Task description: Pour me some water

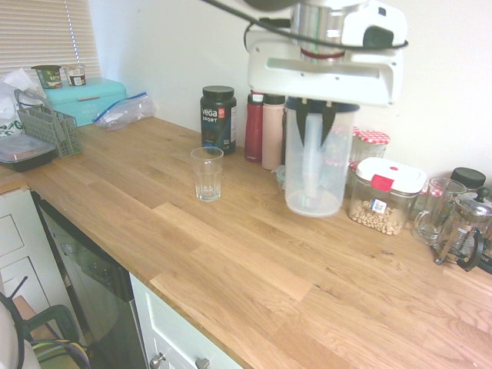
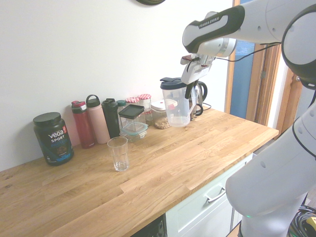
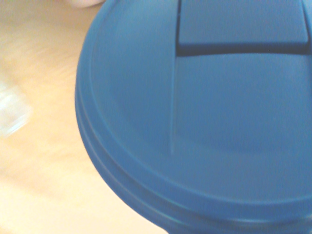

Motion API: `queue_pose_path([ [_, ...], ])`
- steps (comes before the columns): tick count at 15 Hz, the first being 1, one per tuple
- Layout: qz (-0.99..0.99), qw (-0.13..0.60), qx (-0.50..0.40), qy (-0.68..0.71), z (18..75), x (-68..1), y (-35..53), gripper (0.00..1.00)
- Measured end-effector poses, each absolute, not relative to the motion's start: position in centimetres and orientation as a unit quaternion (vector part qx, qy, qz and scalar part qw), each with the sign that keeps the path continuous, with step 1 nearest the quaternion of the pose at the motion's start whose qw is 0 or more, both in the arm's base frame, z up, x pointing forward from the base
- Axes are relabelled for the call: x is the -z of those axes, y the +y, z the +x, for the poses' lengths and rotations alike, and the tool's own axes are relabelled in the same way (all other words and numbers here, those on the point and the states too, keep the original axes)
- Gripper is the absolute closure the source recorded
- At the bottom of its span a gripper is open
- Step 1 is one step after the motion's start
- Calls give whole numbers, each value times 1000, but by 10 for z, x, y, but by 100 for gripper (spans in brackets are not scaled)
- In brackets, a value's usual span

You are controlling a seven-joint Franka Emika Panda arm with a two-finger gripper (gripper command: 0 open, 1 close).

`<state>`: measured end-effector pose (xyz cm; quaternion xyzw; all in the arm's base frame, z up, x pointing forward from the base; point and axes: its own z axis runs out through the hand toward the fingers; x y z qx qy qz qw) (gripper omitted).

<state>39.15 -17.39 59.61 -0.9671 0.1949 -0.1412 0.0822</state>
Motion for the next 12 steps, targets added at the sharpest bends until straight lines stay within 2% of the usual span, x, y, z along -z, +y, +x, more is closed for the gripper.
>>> queue_pose_path([
  [6,-996,54,71,26,397,-604,-93,100],
  [12,-990,-52,33,-124,426,-592,-5,100],
])
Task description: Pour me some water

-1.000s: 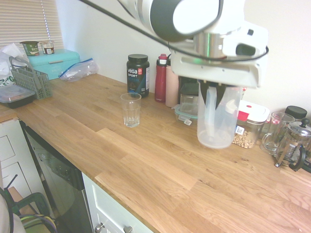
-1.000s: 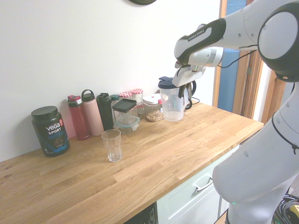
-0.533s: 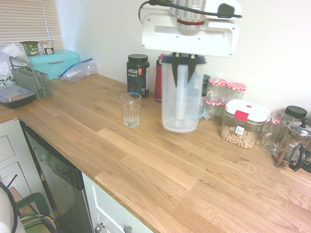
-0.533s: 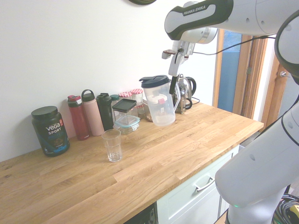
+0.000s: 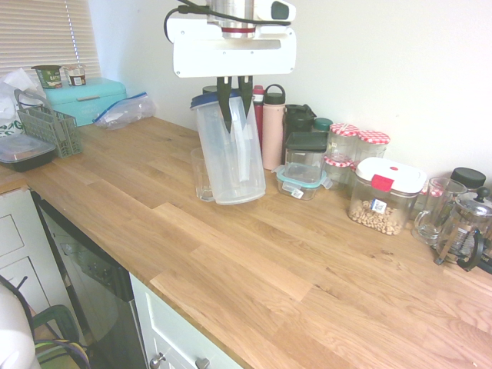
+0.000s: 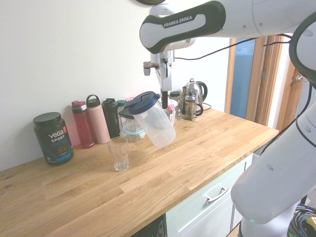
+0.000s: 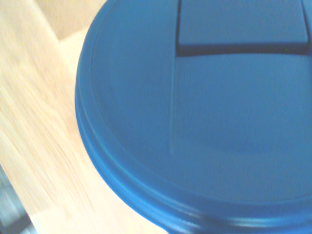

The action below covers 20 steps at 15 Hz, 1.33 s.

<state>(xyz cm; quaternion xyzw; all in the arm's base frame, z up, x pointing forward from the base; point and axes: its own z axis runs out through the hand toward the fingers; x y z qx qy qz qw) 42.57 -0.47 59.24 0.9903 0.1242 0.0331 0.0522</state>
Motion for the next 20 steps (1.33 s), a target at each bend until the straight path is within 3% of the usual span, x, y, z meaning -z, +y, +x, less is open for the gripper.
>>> queue_pose_path([
  [6,955,185,-7,231,452,-576,42,100],
  [20,907,309,18,284,494,-529,108,100],
])
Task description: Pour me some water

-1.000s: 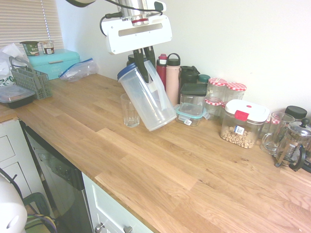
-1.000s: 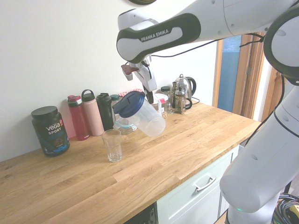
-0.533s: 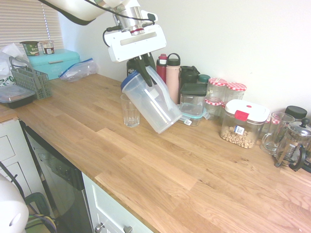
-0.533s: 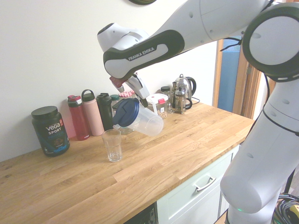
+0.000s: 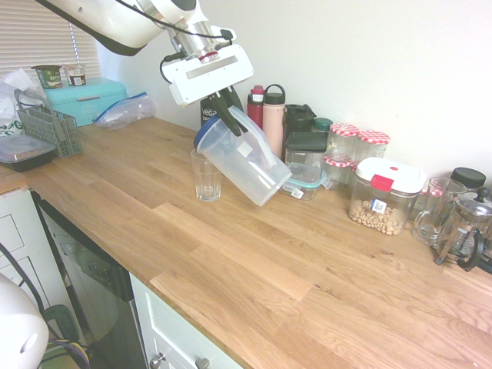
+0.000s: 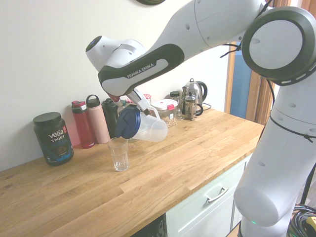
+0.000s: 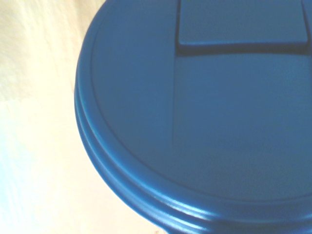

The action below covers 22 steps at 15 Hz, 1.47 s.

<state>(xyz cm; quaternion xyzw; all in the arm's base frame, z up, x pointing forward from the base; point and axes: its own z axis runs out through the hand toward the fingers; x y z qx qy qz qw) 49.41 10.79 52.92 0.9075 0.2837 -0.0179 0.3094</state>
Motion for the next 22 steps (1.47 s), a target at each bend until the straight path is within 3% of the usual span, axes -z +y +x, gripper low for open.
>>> queue_pose_path([
  [5,908,318,10,273,497,-535,103,100],
  [11,971,168,-21,167,491,-644,15,100],
  [18,999,38,-20,1,488,-649,-67,100],
  [22,994,0,-28,-109,452,-630,-146,100],
])
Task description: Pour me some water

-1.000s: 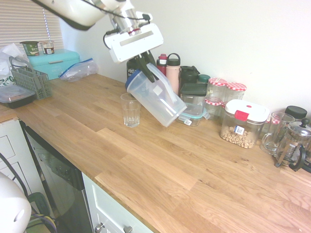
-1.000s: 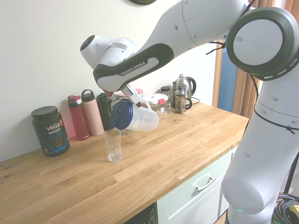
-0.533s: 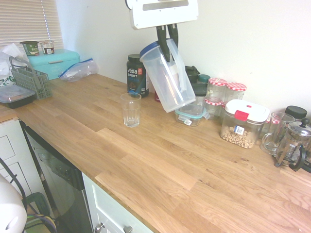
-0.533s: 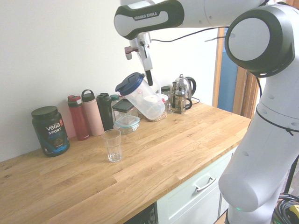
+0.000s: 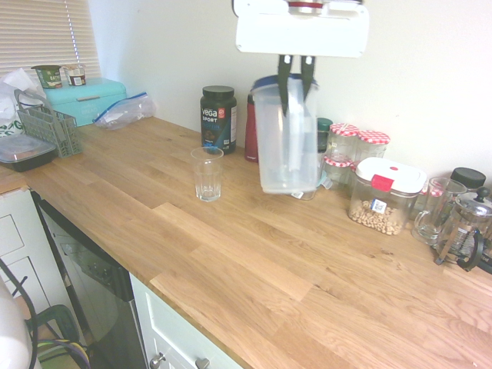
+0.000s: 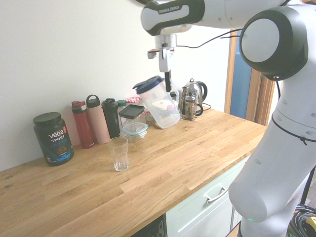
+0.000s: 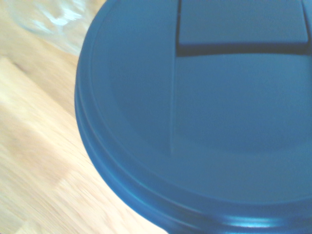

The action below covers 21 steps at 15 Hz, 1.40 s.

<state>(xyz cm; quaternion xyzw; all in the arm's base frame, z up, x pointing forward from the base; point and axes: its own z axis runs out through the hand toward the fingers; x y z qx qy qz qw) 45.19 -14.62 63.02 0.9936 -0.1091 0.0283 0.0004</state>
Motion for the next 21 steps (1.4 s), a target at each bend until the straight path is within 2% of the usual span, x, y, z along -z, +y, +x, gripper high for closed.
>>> queue_pose_path([
  [5,966,-36,-73,-244,412,-585,-195,100],
  [15,862,-66,-213,-455,415,-497,-195,100],
  [21,859,-74,-193,-468,410,-475,-186,100],
])
